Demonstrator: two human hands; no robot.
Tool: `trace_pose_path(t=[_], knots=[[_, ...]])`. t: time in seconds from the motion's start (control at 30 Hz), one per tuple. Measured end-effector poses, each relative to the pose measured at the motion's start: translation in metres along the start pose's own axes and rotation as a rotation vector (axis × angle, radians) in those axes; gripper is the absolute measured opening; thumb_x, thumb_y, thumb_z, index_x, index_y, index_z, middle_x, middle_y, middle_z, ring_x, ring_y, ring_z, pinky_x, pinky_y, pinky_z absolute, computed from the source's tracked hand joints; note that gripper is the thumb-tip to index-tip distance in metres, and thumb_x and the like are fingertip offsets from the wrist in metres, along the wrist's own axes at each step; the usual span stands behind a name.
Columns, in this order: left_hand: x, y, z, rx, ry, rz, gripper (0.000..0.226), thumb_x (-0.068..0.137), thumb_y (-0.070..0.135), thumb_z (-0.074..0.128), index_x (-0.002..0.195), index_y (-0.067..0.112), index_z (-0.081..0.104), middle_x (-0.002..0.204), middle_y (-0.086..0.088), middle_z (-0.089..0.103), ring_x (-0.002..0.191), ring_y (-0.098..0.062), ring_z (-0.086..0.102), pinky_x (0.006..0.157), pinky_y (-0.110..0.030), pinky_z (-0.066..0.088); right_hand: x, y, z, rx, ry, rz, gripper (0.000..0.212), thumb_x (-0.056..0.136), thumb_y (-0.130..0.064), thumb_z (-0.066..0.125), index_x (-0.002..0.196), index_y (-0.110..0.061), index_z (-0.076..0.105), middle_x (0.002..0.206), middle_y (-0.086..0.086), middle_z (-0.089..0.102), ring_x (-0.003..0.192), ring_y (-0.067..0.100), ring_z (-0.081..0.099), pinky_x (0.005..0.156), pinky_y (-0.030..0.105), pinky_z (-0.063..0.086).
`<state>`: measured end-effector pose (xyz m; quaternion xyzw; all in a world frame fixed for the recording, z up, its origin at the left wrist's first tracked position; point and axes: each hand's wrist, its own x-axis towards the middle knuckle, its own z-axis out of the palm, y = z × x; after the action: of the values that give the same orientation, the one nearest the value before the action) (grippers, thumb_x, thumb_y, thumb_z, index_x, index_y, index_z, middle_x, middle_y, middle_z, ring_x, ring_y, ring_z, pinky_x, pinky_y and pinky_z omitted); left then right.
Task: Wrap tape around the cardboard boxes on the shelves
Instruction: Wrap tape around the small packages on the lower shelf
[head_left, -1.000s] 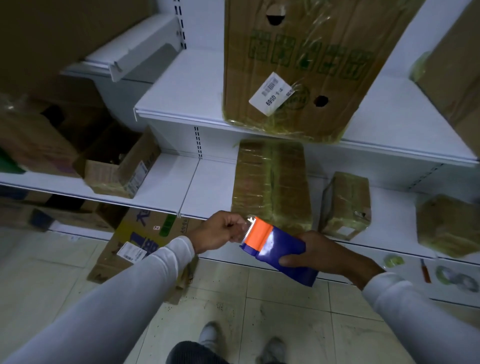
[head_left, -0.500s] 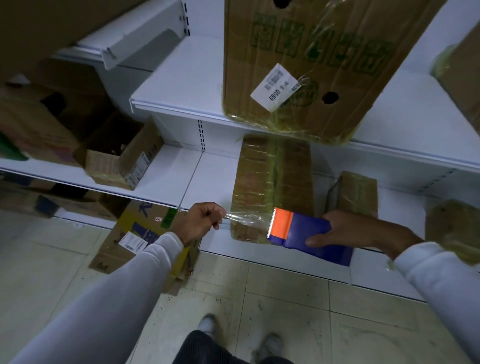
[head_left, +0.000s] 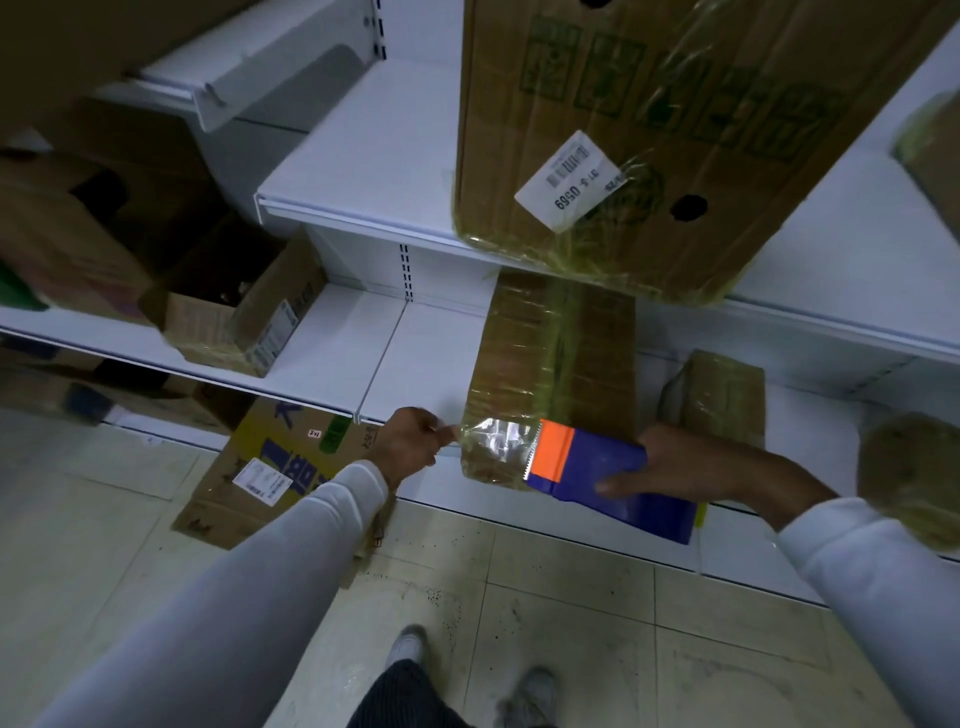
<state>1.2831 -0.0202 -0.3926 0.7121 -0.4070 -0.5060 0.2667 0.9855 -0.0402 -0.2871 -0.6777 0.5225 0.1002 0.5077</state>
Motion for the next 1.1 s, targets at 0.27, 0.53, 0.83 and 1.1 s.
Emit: trace_pose_path(t=[0.27, 0.53, 0.83, 1.1], knots=[[-0.025, -0.005, 0.011, 0.442, 0.047, 0.671, 0.020, 0.093, 0.023, 0.060, 0.110, 0.014, 0.062, 0.096, 0.001, 0.058, 0.078, -0.015, 0.057, 0.074, -0.022, 0.044, -0.001, -0.002, 0.005, 0.040, 0.062, 0.041, 0.069, 0.065, -0.066, 0.075, 0.099, -0.006, 0.069, 0.085, 0.015, 0.072, 0.078, 0.033, 0.067, 0.068, 0.031, 0.043], [-0.010, -0.015, 0.012, 0.693, 0.039, 0.726, 0.040, 0.098, 0.020, 0.049, 0.138, 0.023, 0.048, 0.110, -0.003, 0.055, 0.087, -0.021, 0.060, 0.077, -0.017, 0.040, 0.011, -0.010, 0.015, 0.039, 0.109, 0.208, 0.056, 0.075, -0.050, 0.077, 0.102, -0.003, 0.068, 0.094, 0.019, 0.072, 0.084, 0.030, 0.069, 0.068, 0.029, 0.044], [0.017, 0.010, 0.029, 1.013, -0.158, 0.987, 0.073, 0.092, 0.052, 0.044, 0.150, 0.012, 0.024, 0.155, -0.013, 0.026, 0.142, -0.029, 0.027, 0.114, -0.046, 0.026, 0.016, -0.009, 0.019, -0.015, 0.102, 0.222, 0.048, 0.076, -0.051, 0.075, 0.103, -0.013, 0.066, 0.100, 0.008, 0.071, 0.091, 0.025, 0.067, 0.086, 0.039, 0.053], [0.029, 0.005, 0.036, 1.098, -0.171, 0.935, 0.057, 0.102, 0.042, 0.027, 0.152, 0.020, 0.011, 0.160, -0.002, 0.011, 0.147, -0.018, 0.007, 0.116, -0.032, 0.002, 0.022, -0.010, 0.018, -0.024, 0.053, 0.247, 0.049, 0.076, -0.053, 0.074, 0.107, -0.017, 0.064, 0.101, 0.003, 0.069, 0.093, 0.022, 0.065, 0.082, 0.034, 0.052]])
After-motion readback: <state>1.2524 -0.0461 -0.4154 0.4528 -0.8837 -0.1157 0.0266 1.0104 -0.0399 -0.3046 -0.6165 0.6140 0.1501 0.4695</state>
